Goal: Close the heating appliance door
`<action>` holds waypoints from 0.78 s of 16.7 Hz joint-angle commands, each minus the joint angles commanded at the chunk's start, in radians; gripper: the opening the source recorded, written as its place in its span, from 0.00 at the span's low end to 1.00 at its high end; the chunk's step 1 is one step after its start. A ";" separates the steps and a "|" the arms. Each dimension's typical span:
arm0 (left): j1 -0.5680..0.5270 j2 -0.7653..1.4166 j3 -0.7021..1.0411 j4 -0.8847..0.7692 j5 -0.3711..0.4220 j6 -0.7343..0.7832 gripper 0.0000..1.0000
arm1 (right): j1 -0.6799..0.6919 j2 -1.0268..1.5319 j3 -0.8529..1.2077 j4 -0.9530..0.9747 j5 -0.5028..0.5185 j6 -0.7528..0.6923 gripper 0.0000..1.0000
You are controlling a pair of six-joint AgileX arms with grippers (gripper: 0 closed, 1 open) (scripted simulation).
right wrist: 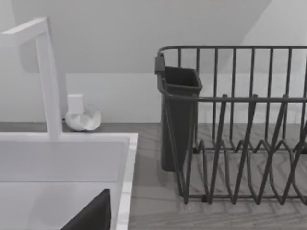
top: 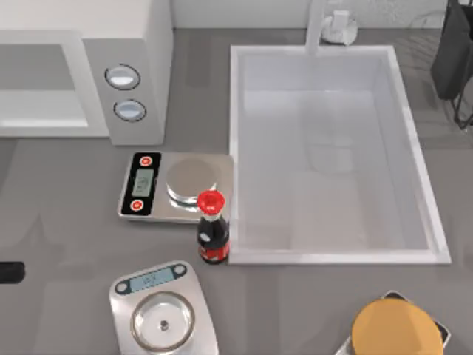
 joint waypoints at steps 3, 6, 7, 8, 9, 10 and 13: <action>0.000 0.000 0.000 0.000 0.000 0.000 0.00 | 0.000 0.000 0.000 0.000 0.000 0.000 1.00; 0.012 0.043 0.000 0.043 0.012 0.001 0.00 | 0.000 0.000 0.000 0.000 0.000 0.000 1.00; 0.018 0.076 0.000 0.076 0.019 0.001 0.00 | 0.000 0.000 0.000 0.000 0.000 0.000 1.00; 0.025 0.106 0.000 0.107 0.025 0.002 0.00 | 0.000 0.000 0.000 0.000 0.000 0.000 1.00; 0.031 0.130 0.000 0.130 0.031 0.002 0.00 | 0.000 0.000 0.000 0.000 0.000 0.000 1.00; 0.035 0.148 0.000 0.148 0.035 0.002 0.00 | 0.000 0.000 0.000 0.000 0.000 0.000 1.00; 0.037 0.156 0.000 0.156 0.038 0.002 0.00 | 0.000 0.000 0.000 0.000 0.000 0.000 1.00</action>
